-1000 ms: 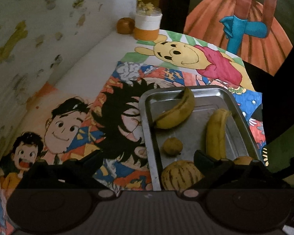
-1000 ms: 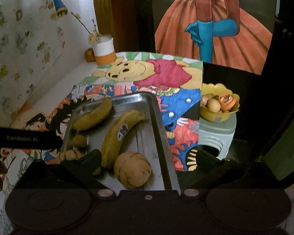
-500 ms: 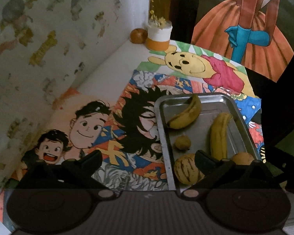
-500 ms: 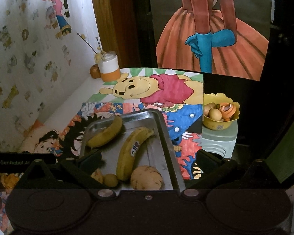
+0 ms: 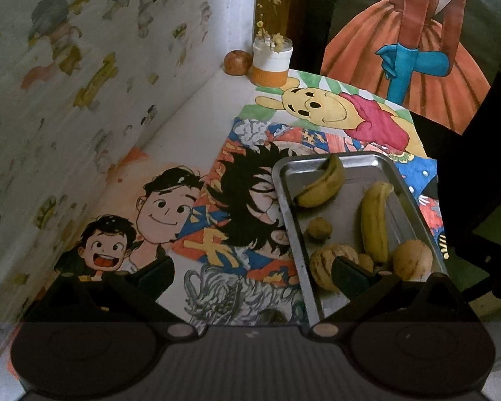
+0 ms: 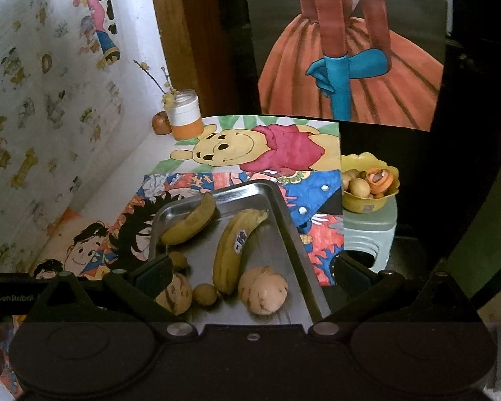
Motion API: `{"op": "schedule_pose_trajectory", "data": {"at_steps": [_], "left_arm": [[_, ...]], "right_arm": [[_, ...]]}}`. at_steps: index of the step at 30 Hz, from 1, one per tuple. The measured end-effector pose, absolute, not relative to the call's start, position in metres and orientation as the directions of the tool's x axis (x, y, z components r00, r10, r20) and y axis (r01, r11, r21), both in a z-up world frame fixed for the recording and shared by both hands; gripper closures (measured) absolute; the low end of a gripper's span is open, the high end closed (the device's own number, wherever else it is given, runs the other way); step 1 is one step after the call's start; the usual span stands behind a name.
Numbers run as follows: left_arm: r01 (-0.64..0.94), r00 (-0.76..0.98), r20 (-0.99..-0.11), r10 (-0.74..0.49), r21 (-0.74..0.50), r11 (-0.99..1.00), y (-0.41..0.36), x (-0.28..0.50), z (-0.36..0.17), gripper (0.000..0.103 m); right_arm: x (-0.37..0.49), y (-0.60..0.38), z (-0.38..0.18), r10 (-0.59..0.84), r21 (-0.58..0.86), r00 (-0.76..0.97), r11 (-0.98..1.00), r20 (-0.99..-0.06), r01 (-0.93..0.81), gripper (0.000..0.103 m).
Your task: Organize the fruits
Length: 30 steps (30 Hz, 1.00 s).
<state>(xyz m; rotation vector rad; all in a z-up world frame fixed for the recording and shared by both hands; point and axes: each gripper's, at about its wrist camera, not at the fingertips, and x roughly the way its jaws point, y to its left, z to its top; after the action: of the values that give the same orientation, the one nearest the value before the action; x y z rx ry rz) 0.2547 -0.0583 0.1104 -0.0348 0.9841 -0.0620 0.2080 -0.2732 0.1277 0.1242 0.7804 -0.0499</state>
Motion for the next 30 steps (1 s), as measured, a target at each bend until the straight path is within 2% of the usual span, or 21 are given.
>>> {"op": "schedule_pose_trajectory", "data": {"at_steps": [12, 18, 23, 30], "left_arm": [[0.082, 0.549, -0.82, -0.16, -0.138, 0.987, -0.035, 0.23, 0.102, 0.001], [0.075, 0.566, -0.804, -0.183, -0.171, 0.982, -0.027, 0.222, 0.091, 0.001], [0.114, 0.616, -0.753, -0.231, -0.205, 0.972, -0.026, 0.217, 0.075, 0.001], [0.091, 0.68, -0.698, -0.225, -0.224, 0.97, -0.028, 0.205, 0.049, 0.001]], "right_arm": [[0.178, -0.253, 0.135, -0.096, 0.075, 0.744, 0.978, -0.661, 0.193, 0.001], [0.176, -0.246, 0.128, -0.069, 0.045, 0.754, 0.991, -0.653, 0.129, 0.001], [0.173, -0.245, 0.113, -0.074, -0.023, 0.79, 0.997, -0.609, 0.076, 0.001], [0.172, -0.252, 0.097, -0.04, -0.015, 0.818, 0.999, -0.574, 0.039, 0.001]]}}
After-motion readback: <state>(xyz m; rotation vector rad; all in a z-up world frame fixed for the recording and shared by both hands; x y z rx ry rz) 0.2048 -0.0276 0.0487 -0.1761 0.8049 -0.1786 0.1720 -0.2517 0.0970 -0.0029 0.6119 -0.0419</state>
